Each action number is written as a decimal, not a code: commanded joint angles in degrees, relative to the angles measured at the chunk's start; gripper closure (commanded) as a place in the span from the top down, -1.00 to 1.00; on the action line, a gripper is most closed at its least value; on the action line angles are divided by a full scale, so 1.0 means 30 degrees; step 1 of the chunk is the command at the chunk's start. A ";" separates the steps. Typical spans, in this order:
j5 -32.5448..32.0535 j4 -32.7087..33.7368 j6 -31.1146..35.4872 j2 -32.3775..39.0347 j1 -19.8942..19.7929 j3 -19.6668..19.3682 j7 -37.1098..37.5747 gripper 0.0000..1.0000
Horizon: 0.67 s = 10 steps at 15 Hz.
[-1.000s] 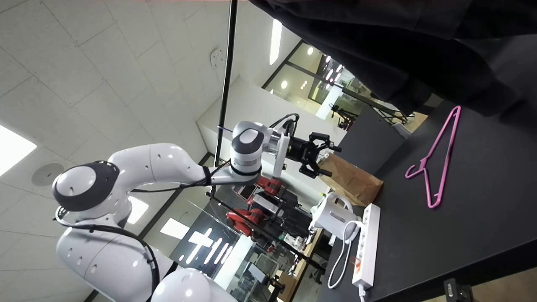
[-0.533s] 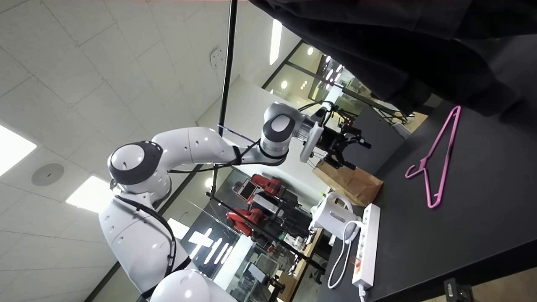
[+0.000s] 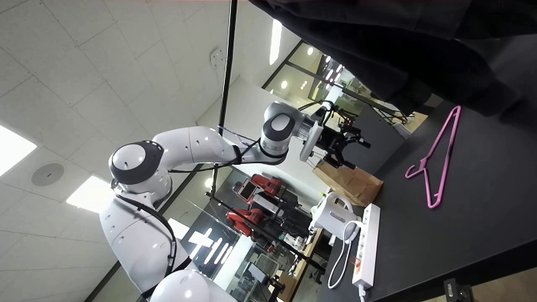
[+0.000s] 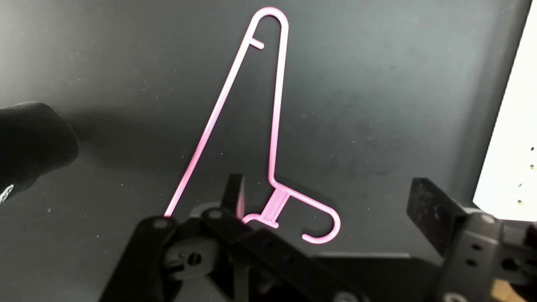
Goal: Put the pink hanger on the rack.
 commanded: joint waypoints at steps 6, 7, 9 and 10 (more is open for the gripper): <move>-0.0491 0.0900 0.0924 0.2262 -0.0309 0.0030 0.0976 1.00; -0.0422 0.1099 0.0897 0.2823 -0.0387 0.0018 0.1093 1.00; -0.0226 0.1207 0.2099 0.3740 -0.0756 0.0167 0.0539 1.00; -0.0283 0.1300 0.2796 0.4234 -0.0837 0.0185 0.0547 1.00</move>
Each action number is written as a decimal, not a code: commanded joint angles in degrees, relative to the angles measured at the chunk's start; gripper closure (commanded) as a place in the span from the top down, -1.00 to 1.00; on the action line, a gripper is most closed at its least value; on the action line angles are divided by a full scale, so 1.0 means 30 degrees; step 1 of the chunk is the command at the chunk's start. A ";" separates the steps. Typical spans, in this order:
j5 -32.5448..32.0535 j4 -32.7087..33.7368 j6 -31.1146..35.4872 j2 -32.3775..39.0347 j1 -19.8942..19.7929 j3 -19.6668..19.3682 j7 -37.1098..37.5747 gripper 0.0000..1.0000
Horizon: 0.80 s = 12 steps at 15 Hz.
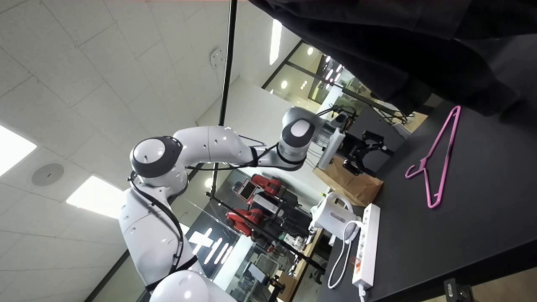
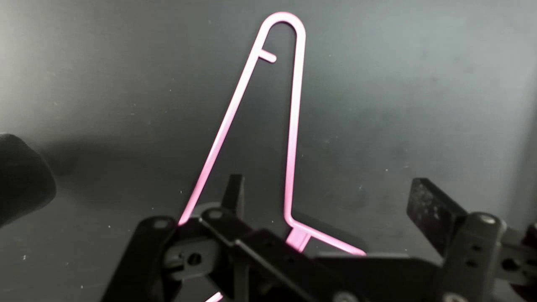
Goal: Put the pink hanger on the rack.
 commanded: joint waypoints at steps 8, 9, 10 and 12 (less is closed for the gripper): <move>-0.0016 0.1779 0.4061 0.4268 -0.1485 0.1159 -0.0446 1.00; 0.0012 0.1881 0.4260 0.4505 -0.1600 0.1333 -0.0523 1.00; -0.0022 0.1945 0.4449 0.4695 -0.1649 0.1435 -0.0536 1.00; -0.0097 0.2008 0.4939 0.4985 -0.1708 0.1619 -0.0546 1.00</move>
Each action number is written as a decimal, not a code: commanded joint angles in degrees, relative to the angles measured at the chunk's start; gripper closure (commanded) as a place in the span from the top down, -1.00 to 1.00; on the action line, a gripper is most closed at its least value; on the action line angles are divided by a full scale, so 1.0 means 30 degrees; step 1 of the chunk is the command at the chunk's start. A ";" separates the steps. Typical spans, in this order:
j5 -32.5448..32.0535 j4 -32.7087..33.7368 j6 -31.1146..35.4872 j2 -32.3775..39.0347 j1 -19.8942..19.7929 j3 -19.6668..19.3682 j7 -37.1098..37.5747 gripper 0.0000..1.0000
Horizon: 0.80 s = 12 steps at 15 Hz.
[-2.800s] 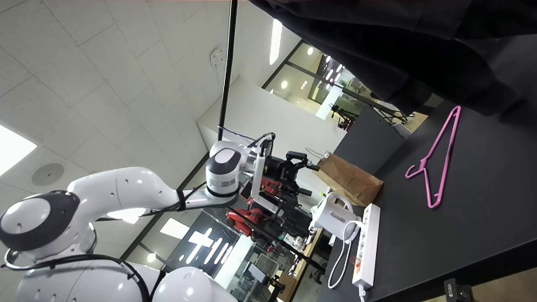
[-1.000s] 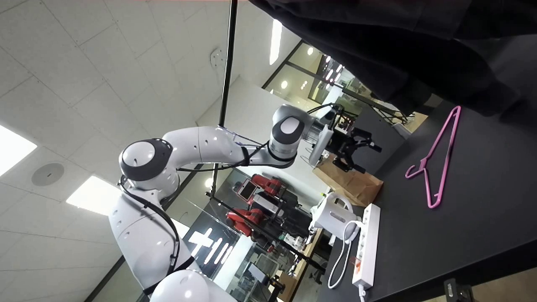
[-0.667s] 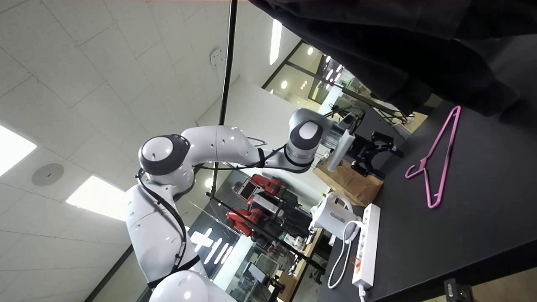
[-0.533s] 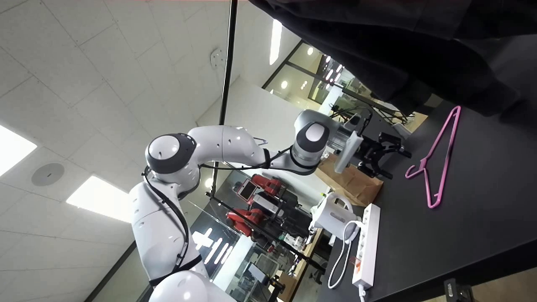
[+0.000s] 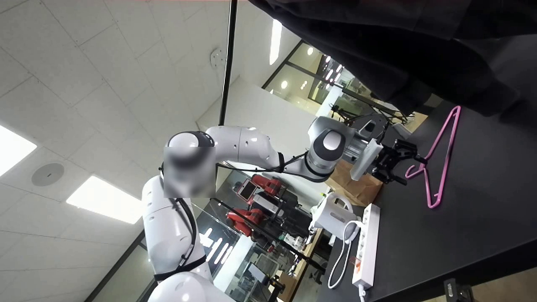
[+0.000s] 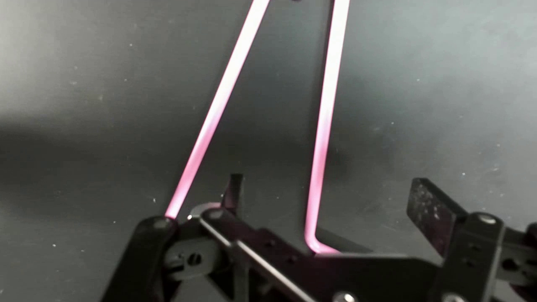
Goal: Put the pink hanger on the rack.
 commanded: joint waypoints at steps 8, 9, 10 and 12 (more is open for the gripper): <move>-0.0087 0.0872 0.1683 0.1306 -0.0682 0.1074 -0.0117 1.00; -0.0082 0.0925 0.1667 0.1370 -0.0713 0.1118 -0.0114 1.00; -0.0095 0.0971 0.1669 0.1434 -0.0738 0.1154 -0.0118 1.00; -0.0166 0.1020 0.1706 0.1519 -0.0672 0.1085 -0.0013 0.48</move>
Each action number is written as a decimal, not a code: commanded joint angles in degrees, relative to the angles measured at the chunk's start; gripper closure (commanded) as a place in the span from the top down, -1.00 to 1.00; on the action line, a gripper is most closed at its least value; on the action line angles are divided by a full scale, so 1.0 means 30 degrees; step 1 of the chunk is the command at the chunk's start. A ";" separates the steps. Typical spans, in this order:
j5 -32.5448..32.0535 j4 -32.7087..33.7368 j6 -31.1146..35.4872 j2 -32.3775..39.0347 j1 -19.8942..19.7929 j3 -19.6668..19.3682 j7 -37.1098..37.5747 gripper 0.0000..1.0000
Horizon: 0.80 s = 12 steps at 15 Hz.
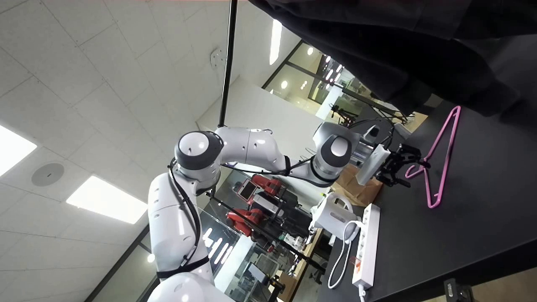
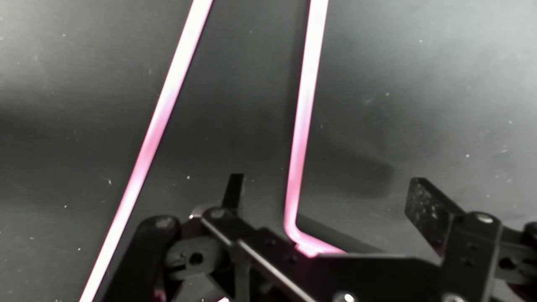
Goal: Put the pink hanger on the rack.
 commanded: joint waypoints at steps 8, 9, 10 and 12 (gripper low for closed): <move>-0.0193 0.0788 -0.0184 0.0415 -0.0211 0.0170 0.0145 -0.62; -0.0203 0.0834 -0.0226 0.0414 -0.0199 0.0153 0.0159 -0.78; -0.0199 0.0870 -0.0256 0.0414 -0.0205 0.0149 0.0162 -0.90; -0.0152 0.0951 -0.0373 0.0440 -0.0280 0.0164 0.0149 -1.00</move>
